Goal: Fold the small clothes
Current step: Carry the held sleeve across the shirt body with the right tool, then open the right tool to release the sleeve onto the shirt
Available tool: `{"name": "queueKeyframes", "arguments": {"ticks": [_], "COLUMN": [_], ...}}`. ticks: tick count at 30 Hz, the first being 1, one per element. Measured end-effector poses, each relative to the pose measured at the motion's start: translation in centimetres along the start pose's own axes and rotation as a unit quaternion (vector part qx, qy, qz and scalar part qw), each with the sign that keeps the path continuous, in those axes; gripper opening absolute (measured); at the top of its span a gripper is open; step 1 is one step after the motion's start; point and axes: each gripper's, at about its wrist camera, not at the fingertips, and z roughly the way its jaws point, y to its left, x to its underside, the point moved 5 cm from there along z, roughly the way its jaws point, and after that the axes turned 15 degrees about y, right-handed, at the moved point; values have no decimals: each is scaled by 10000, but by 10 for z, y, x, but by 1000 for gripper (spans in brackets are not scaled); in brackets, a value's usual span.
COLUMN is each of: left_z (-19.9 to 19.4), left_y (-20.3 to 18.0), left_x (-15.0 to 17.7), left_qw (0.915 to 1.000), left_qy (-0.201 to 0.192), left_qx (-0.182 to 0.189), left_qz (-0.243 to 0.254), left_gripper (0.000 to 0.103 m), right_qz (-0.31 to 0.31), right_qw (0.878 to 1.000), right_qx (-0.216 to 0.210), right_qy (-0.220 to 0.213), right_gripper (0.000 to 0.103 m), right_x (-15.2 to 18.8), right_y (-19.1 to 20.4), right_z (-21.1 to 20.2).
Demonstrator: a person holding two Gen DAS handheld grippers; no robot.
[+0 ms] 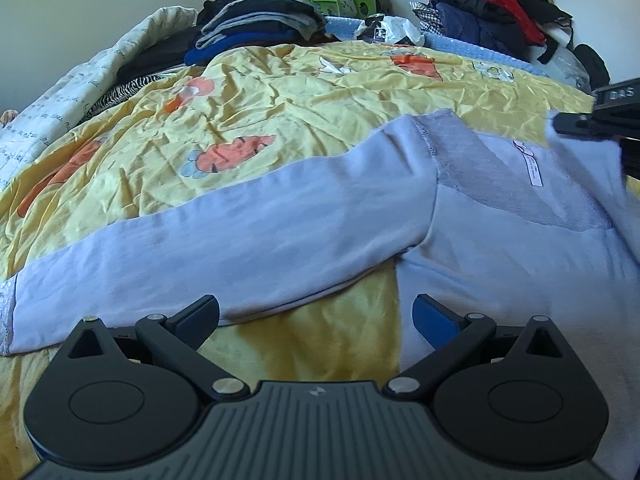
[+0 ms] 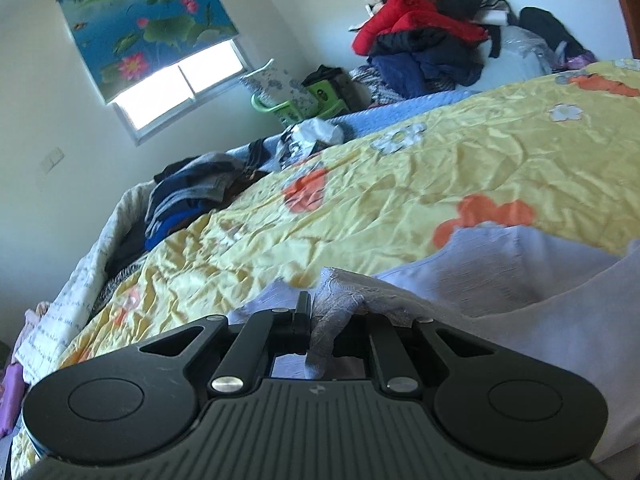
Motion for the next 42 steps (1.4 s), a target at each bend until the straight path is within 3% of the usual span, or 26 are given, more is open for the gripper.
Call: {"name": "queueKeyframes", "arguments": {"ticks": [13, 21, 24, 27, 29, 30, 33, 37, 42], "left_z": [-3, -1, -2, -1, 1, 1, 1, 0, -4], "left_y": [19, 26, 26, 28, 29, 30, 33, 41, 51], "left_x": [0, 3, 4, 5, 5, 6, 7, 8, 7], "left_qw": [9999, 9997, 9998, 9997, 9996, 9996, 9995, 9993, 9985], "left_qy": [-29, 13, 11, 25, 47, 56, 69, 60, 21], "left_qx": [-103, -125, -128, -116, -110, -108, -127, -163, -41], "left_qz": [-120, -201, -178, -209, -245, -261, -272, -344, -539], "left_gripper": [103, 103, 103, 103, 103, 103, 103, 103, 103], "right_qz": [-768, -1230, -1858, -2711, -3131, -3207, -2883, -1833, -1556], "right_qw": [9964, 9901, 9779, 9542, 9391, 9373, 9540, 9816, 9857], "right_qx": [68, 344, 732, 1150, 1324, 1278, 570, -377, -165], "right_qy": [356, 577, 619, 537, 494, 486, 598, 386, 627], "right_gripper": [13, 22, 34, 42, 43, 43, 44, 50, 54], "right_x": [10, 23, 27, 33, 37, 37, 30, 7, 9], "right_y": [68, 92, 112, 138, 154, 160, 168, 151, 120], "right_z": [57, 76, 82, 85, 88, 89, 83, 54, 41]}}
